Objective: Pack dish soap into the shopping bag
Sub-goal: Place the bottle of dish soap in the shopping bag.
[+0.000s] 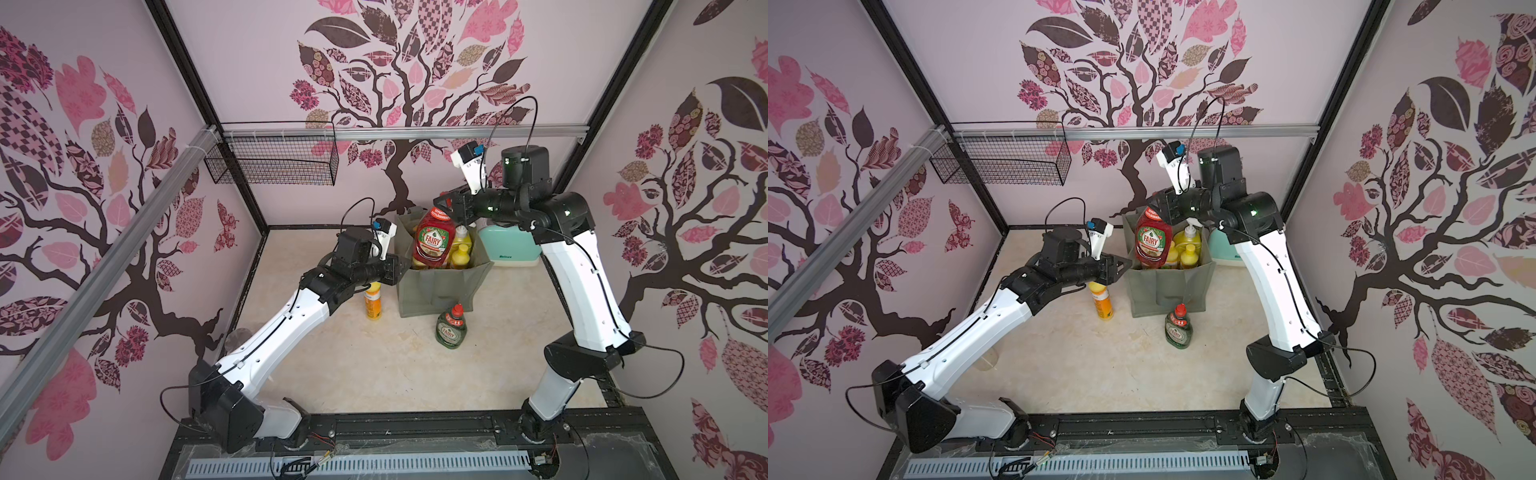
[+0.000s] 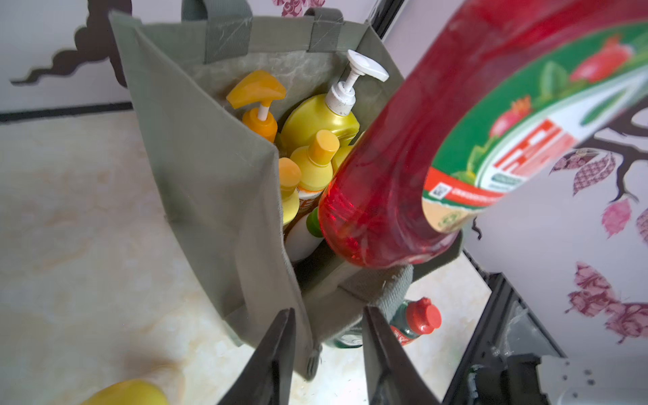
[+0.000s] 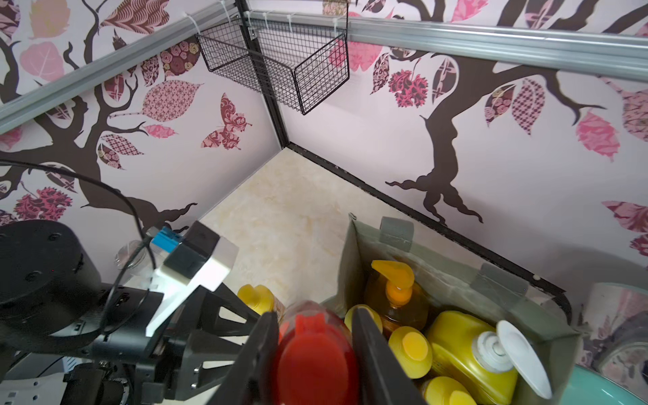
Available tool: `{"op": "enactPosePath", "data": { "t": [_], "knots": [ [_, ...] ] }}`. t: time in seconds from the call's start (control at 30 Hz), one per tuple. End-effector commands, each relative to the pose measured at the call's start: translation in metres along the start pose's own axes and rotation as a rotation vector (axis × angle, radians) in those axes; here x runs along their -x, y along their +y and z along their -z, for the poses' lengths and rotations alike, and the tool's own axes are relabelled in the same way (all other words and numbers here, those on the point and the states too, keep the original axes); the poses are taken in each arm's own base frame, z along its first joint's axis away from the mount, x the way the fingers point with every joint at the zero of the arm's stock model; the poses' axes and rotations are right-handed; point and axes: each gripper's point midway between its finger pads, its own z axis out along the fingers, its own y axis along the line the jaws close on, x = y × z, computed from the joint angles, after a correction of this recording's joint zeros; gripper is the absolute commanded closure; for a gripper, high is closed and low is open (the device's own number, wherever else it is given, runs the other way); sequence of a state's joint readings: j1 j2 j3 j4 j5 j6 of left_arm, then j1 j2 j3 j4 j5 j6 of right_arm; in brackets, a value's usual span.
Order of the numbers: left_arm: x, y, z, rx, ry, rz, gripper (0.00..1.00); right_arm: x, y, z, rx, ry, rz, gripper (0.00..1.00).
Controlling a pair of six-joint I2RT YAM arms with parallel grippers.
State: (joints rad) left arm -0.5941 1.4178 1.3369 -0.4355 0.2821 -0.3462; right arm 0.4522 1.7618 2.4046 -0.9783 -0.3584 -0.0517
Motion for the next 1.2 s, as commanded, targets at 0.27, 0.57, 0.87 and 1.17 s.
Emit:
{"op": "enactPosePath", "data": {
  "t": [0.27, 0.57, 0.87, 1.17],
  "knots": [
    [0.014, -0.010, -0.001, -0.059, -0.017, 0.006, 1.00, -0.021, 0.015, -0.016, 0.121, -0.071, 0.047, 1.00],
    [0.026, -0.011, 0.005, -0.103, -0.056, 0.034, 1.00, -0.053, 0.017, -0.037, 0.183, -0.048, 0.011, 1.00],
    [0.033, -0.012, 0.006, -0.116, -0.071, 0.041, 1.00, -0.107, 0.019, -0.051, 0.231, 0.043, -0.011, 1.00],
    [0.037, -0.014, 0.005, -0.122, -0.079, 0.045, 1.00, -0.157, 0.029, -0.070, 0.257, 0.167, -0.013, 1.00]
  ]
}}
